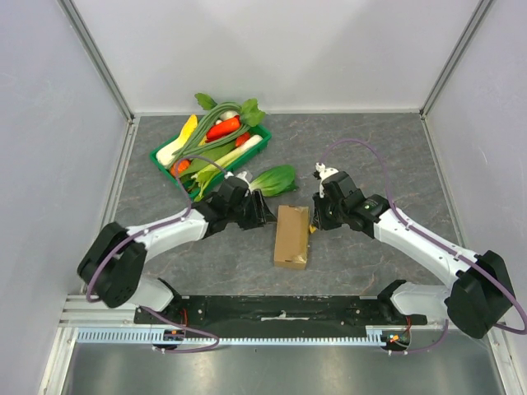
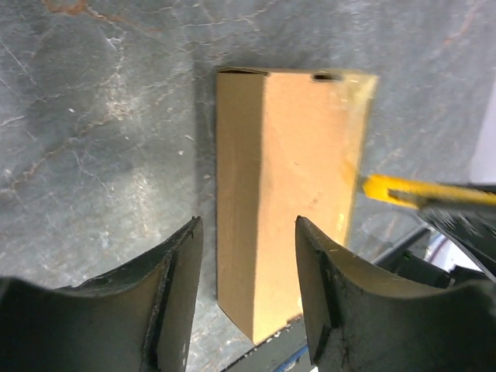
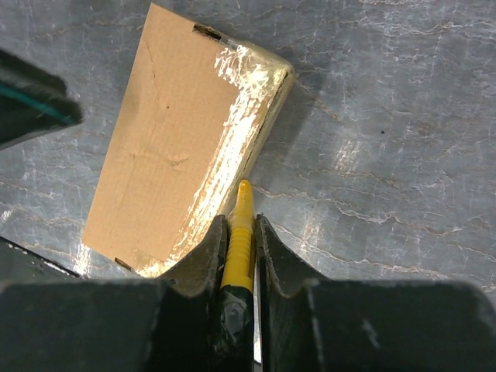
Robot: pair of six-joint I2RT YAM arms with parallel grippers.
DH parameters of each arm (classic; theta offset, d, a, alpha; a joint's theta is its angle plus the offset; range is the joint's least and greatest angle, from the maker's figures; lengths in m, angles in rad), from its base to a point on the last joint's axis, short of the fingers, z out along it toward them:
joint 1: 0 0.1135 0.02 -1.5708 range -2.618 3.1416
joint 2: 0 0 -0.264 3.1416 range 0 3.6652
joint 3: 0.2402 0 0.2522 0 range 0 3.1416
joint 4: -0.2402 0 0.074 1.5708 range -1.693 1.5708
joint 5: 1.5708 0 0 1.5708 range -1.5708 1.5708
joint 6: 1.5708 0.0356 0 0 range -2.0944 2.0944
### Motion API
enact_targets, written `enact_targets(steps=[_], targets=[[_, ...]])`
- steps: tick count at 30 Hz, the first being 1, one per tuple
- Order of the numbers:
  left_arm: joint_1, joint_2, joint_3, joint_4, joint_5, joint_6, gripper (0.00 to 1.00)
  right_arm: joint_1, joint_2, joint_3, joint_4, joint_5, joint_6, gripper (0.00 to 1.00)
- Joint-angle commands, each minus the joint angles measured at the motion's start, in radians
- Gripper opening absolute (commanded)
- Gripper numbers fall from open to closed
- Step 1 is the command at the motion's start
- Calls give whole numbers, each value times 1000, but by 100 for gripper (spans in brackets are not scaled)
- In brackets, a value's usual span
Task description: Unpack the express box
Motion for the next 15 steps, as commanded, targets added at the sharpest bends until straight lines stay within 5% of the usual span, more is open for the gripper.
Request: enact_targets(steps=[1,9,15], targets=[[-1,-132,-68,71,44,-32,58,2,-30,-6,66,45,61,0],[1,31,-62,137,182,51,51,2,-9,-9,110,20,77,0],[7,75,-93,157,158,57,31,2,-12,-8,121,-7,91,0]])
